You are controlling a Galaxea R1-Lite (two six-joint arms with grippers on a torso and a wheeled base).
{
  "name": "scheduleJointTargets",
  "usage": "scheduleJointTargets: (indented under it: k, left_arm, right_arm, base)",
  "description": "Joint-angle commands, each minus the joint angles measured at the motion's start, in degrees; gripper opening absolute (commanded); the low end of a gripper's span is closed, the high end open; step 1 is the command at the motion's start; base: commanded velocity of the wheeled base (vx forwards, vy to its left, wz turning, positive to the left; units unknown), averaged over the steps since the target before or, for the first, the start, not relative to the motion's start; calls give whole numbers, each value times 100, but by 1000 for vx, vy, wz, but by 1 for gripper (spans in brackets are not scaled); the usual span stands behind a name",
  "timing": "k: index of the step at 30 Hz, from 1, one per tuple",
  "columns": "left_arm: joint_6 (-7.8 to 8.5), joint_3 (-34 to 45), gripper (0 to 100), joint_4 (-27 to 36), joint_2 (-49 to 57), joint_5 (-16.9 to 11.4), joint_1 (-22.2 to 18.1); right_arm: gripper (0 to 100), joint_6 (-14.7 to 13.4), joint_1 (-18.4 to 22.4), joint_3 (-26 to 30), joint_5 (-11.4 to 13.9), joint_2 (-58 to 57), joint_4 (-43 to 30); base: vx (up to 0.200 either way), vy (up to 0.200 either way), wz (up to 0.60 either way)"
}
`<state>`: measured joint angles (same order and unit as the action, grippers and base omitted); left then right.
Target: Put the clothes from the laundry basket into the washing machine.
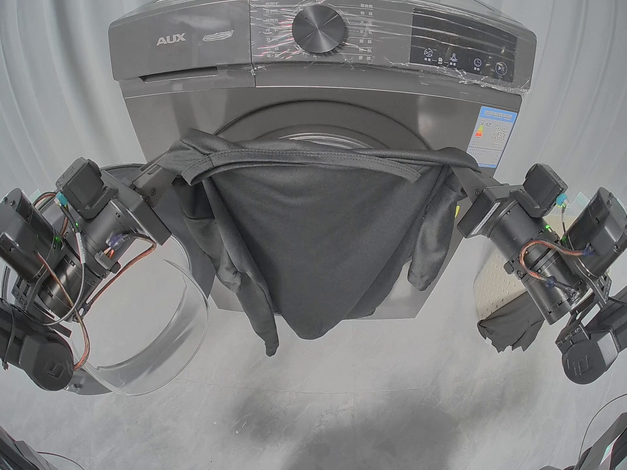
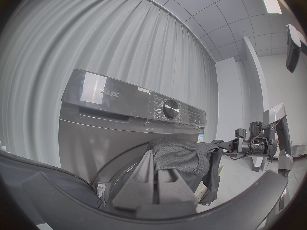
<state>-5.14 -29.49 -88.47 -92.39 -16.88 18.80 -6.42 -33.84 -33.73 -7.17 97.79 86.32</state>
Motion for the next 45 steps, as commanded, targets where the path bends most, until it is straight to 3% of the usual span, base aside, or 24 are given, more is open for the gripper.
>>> scheduleJointTargets:
  k: [1, 45]
  left_arm:
    - [-4, 5, 0, -4, 2, 1, 1]
    - [-48, -110, 0, 14, 99, -8, -25]
  right_arm:
    - [0, 1, 0, -19, -4, -41, -1]
    - [0, 18, 0, -107, 5, -173, -19]
  base:
    - [0, 0, 0]
    - [0, 0, 0]
